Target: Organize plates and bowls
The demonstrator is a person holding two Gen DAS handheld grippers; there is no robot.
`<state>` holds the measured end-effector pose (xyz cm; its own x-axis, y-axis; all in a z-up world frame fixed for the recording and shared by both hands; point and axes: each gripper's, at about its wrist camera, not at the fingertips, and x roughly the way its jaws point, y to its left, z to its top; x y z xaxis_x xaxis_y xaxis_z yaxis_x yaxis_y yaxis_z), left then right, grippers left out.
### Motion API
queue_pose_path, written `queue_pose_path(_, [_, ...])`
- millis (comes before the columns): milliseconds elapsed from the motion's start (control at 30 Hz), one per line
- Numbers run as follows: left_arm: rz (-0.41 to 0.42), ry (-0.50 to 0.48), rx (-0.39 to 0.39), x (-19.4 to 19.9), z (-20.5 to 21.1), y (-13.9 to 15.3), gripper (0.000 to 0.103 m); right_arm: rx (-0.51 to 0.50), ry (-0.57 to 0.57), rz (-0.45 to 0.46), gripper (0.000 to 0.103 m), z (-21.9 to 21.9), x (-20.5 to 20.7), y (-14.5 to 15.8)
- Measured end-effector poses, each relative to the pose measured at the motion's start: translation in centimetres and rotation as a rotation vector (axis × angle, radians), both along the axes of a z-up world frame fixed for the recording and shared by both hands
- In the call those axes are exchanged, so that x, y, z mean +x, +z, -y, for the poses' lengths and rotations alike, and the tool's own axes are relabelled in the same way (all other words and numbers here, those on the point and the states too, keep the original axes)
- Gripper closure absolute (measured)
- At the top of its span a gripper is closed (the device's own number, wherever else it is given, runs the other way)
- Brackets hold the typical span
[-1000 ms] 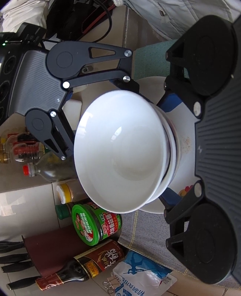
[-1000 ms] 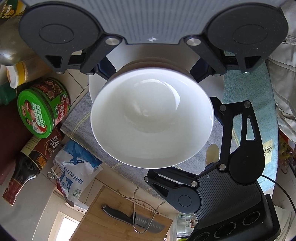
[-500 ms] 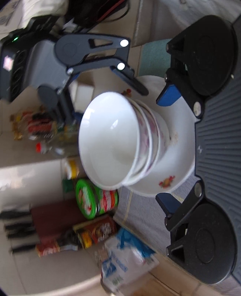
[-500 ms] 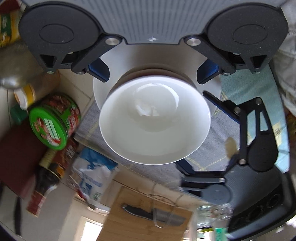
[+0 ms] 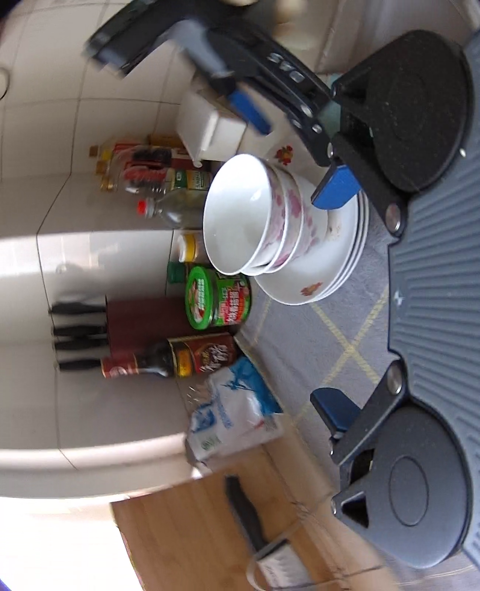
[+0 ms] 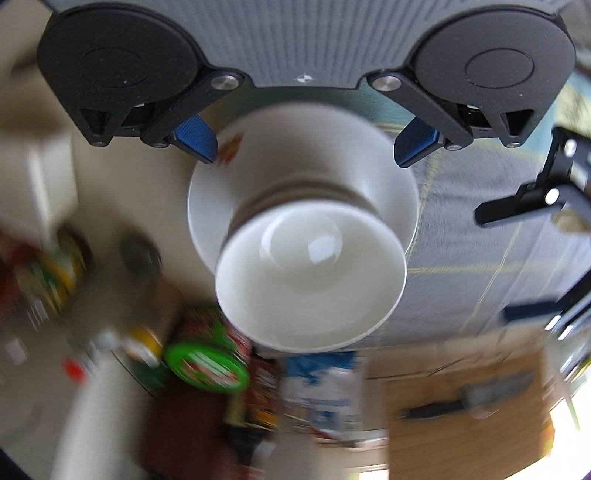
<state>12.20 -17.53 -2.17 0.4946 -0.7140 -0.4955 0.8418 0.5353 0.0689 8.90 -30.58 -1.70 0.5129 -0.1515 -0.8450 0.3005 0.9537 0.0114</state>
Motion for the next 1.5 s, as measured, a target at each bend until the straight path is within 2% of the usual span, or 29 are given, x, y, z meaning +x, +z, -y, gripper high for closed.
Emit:
queue_pose_path(100, [-0.026, 0.075, 0.032, -0.7, -1.0, 0.8, 0.001, -0.043, -0.170, 0.002, 0.000, -2.5, -1.2, 0.0])
queue_pose_path(200, [-0.036, 0.086, 0.079, -1.3, -1.7, 1.5, 0.001, -0.036, -0.305, 0.042, 0.000, -4.6, -2.8, 0.6])
queue_pose_path(367, [-0.077, 0.112, 0.124, -2.0, -2.4, 2.7, 0.001, -0.073, -0.422, 0.111, 0.000, -7.8, -5.3, 2.2])
queue_pose_path(600, [-0.064, 0.124, 0.098, -3.1, -3.3, 4.4, 0.001, -0.140, -0.459, 0.180, 0.000, -10.5, -6.8, 4.6])
queue_pose_path(833, [-0.092, 0.174, 0.072, -2.8, -3.8, 5.1, 0.001, -0.171, -0.453, 0.216, 0.000, -11.2, -7.0, 5.9])
queue_pose_path(1133, [-0.098, 0.213, 0.056, -2.4, -3.8, 5.4, 0.001, -0.183, -0.426, 0.231, 0.000, -11.4, -6.6, 6.4])
queue_pose_path(1500, [-0.089, 0.211, 0.057, -2.4, -3.6, 5.6, 0.001, -0.179, -0.423, 0.244, 0.000, -11.3, -6.7, 6.6])
